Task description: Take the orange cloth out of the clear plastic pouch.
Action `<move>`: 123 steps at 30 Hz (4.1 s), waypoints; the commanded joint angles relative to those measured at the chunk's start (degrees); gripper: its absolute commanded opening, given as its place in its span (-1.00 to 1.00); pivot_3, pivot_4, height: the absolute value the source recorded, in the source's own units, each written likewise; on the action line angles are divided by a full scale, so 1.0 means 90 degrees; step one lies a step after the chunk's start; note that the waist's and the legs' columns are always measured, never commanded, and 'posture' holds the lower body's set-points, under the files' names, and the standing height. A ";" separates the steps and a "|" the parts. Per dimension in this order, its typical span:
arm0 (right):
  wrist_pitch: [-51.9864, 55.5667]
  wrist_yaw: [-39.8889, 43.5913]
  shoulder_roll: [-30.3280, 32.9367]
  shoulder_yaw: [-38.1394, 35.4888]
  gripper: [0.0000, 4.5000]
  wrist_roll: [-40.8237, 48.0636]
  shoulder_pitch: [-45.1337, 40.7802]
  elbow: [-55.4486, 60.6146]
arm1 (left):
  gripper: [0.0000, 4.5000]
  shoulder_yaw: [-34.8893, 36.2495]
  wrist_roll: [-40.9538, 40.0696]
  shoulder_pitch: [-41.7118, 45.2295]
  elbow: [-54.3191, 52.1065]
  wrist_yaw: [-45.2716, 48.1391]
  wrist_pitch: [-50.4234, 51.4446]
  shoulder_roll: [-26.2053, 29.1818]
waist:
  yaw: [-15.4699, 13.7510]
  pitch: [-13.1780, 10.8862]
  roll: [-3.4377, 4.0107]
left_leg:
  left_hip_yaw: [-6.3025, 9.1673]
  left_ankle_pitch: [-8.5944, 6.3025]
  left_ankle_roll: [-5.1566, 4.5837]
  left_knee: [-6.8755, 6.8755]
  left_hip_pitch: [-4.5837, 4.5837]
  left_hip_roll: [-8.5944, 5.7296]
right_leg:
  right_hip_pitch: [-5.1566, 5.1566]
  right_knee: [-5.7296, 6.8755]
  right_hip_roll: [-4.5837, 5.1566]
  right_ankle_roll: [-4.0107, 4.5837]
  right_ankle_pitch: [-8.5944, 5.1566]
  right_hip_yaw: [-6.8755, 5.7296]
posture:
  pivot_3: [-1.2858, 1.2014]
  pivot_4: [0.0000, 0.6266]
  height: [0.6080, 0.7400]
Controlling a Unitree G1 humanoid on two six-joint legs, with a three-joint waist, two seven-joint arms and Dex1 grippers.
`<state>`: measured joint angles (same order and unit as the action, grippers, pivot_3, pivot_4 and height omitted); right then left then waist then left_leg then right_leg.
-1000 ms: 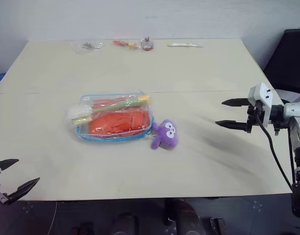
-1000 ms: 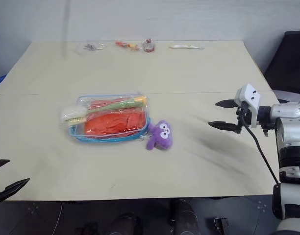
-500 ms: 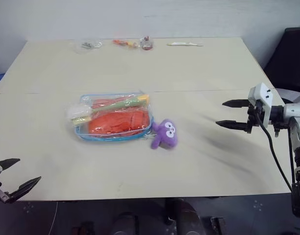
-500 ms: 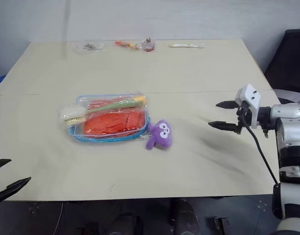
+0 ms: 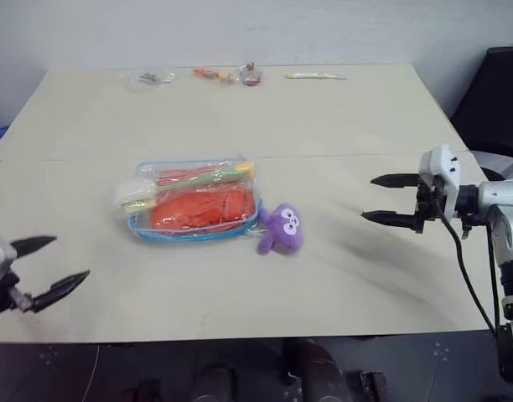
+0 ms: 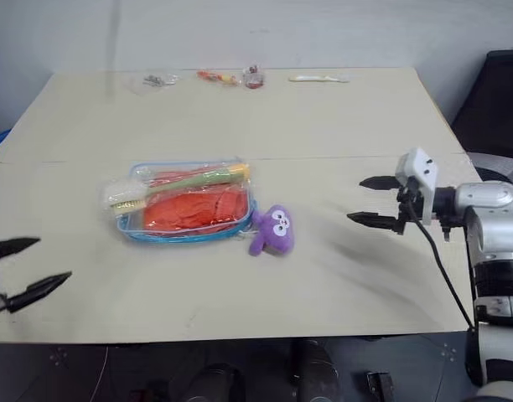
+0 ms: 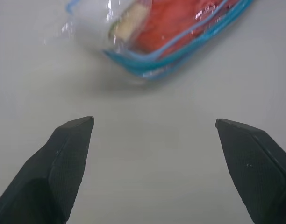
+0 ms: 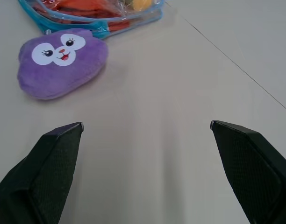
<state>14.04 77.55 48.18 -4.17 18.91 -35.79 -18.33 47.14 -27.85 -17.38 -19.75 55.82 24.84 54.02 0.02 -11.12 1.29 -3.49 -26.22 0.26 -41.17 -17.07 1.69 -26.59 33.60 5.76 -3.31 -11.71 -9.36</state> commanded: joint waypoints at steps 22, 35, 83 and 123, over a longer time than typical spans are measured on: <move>0.1396 -0.1616 -0.0459 -0.0341 1.00 0.1567 0.1541 0.4693 | 0.97 -0.5953 0.2768 0.7637 0.6072 0.0308 -0.2458 -0.1010 | 0.0013 0.0010 -0.0045 | -0.0031 0.0000 0.0003 -0.0013 0.0007 -0.0009 | -0.0002 0.0014 -0.0029 -0.0004 0.0004 0.0012 | 0.03 -0.52 1.00; 0.1040 -0.1791 -0.0490 -0.0202 1.00 0.1387 0.1613 0.4510 | -0.56 -0.5620 0.2584 0.7563 0.6000 0.0779 -0.2566 -0.0969 | 0.0013 0.0011 -0.0051 | -0.0030 0.0000 0.0001 -0.0019 0.0008 -0.0008 | -0.0002 0.0020 -0.0026 -0.0004 0.0004 0.0013 | 0.03 -0.52 1.00; 0.0815 -0.1004 -0.1481 0.0750 1.00 0.1303 0.0091 0.3502 | 0.44 -0.3909 0.1990 0.7060 0.5519 -0.3280 0.2650 -0.0710 | 0.0167 0.0023 -0.0081 | -0.0036 0.0001 0.0005 -0.0008 0.0055 -0.0009 | -0.0002 0.0028 -0.0026 -0.0001 0.0002 0.0017 | 0.03 -0.52 1.00; 0.1260 -0.0724 -0.1329 0.0812 1.00 0.1768 0.0012 0.3708 | 0.57 -0.0624 0.1803 0.3115 0.3893 -0.3430 0.2462 0.0649 | 0.0051 0.0028 -0.0092 | -0.0047 -0.0001 0.0007 0.0009 0.0066 -0.0004 | -0.0005 0.0028 -0.0021 0.0004 -0.0001 0.0023 | 0.03 -0.52 1.00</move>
<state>25.79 70.76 35.35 4.37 34.30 -35.90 13.40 37.94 -11.30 11.58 19.64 25.11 47.43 58.79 0.47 -10.87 0.47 -3.91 -26.23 0.33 -41.09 -16.47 1.66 -26.64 33.85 5.56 -3.26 -11.72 -9.15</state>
